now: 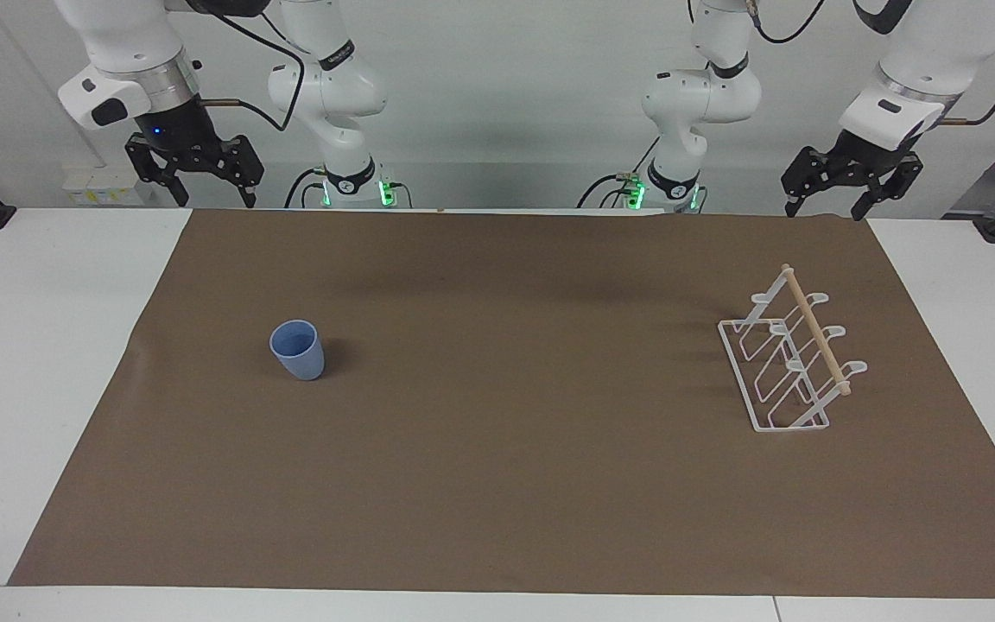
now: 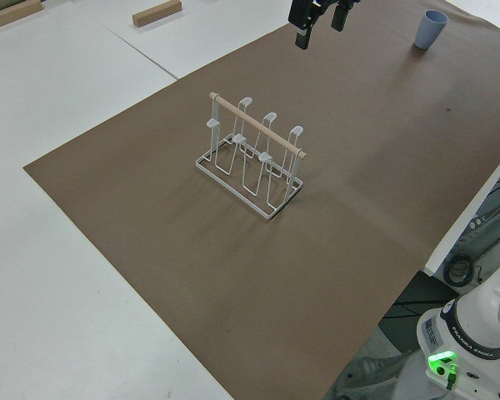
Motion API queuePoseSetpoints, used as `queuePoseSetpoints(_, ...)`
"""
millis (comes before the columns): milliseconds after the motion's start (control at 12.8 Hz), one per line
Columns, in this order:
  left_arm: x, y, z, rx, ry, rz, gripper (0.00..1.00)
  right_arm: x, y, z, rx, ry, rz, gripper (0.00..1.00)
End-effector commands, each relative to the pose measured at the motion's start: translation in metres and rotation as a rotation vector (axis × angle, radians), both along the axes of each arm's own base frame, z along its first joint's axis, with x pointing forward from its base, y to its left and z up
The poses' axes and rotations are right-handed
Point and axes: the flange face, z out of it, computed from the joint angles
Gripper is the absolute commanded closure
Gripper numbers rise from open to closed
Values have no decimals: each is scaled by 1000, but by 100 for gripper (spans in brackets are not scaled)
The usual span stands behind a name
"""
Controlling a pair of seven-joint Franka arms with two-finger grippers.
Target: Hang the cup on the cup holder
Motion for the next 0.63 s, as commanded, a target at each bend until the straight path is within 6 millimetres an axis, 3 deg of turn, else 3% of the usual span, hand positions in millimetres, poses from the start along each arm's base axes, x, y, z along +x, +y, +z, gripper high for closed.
queuePoseSetpoints(0, -9, -1, 0, -10, 6, 6, 0, -10, 14, 1, -2, 17, -86, 0)
queuePoseSetpoints(547, -9, -1, 2, -24, 1, 6, 0, -10, 17, 3, 8, 11, -80, 0)
